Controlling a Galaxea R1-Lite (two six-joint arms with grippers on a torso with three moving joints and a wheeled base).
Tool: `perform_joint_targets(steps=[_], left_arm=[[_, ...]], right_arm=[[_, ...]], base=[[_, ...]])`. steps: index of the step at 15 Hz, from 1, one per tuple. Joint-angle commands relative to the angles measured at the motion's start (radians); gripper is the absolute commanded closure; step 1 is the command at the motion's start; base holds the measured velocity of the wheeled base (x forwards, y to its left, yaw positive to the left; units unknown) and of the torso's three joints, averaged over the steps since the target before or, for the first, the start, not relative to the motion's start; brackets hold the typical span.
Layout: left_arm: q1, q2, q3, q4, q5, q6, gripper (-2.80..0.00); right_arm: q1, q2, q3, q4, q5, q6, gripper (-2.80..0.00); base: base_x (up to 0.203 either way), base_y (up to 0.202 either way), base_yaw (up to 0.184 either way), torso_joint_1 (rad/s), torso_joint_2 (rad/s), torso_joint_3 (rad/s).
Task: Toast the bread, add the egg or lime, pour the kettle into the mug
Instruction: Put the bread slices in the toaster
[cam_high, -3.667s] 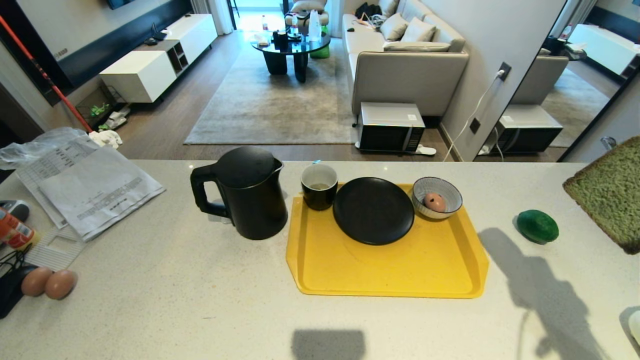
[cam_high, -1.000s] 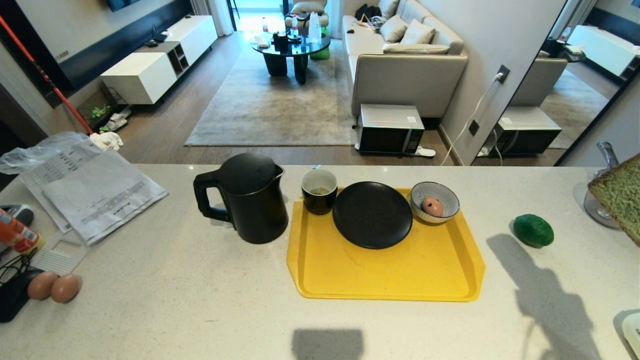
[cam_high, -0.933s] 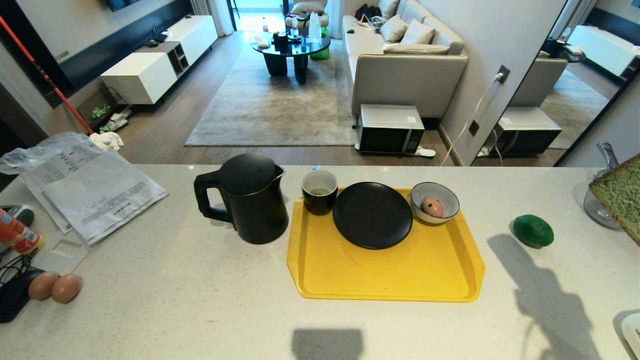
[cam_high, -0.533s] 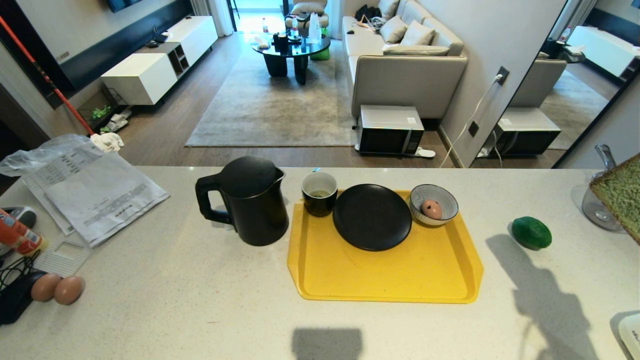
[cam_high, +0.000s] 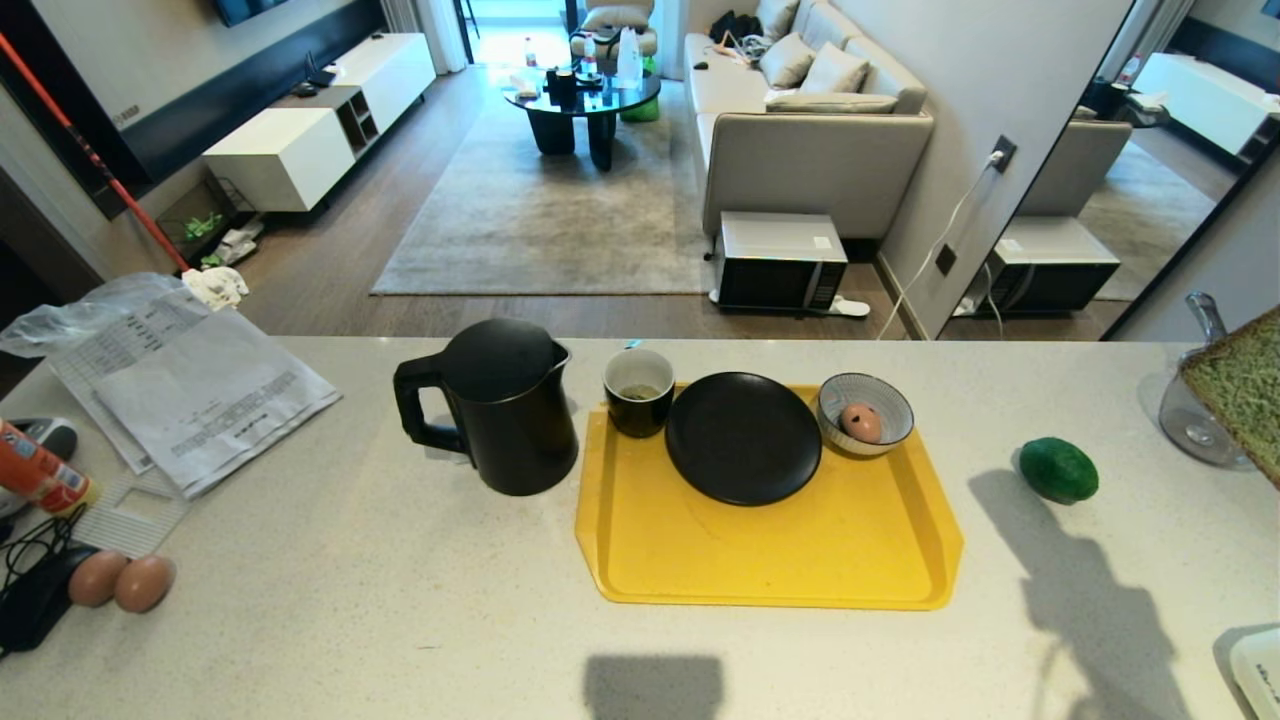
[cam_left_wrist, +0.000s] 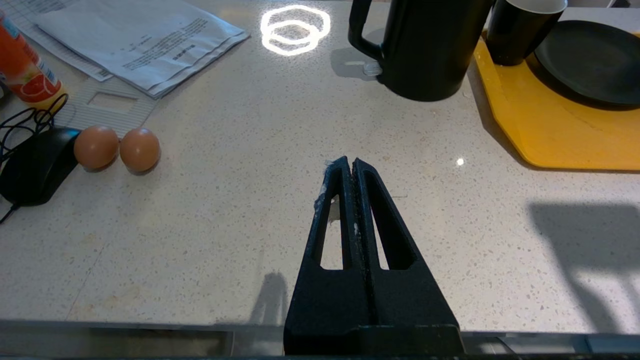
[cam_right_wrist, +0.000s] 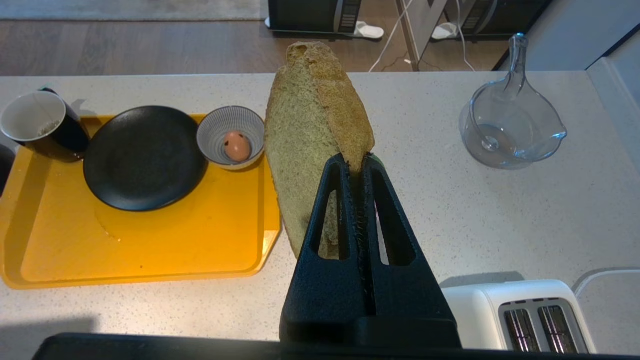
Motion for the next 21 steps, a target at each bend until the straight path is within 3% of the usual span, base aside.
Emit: perform_joint_targets(steps=[1,21], left_arm=[[0.0,-0.002,0.014,-0.001,0.0,0.0,0.0],[0.0,-0.002,0.014,-0.001,0.0,0.0,0.0]], right_arm=[[0.0,0.001,0.0,0.002,-0.001,0.0,0.0],[0.0,-0.036,-0.001,0.005,-0.001,0.0,0.0]], base=[[0.0,0.0,0.0,0.073,-0.13,-0.064],[0.0,0.0,0.0,0.049,-0.09,-0.041]])
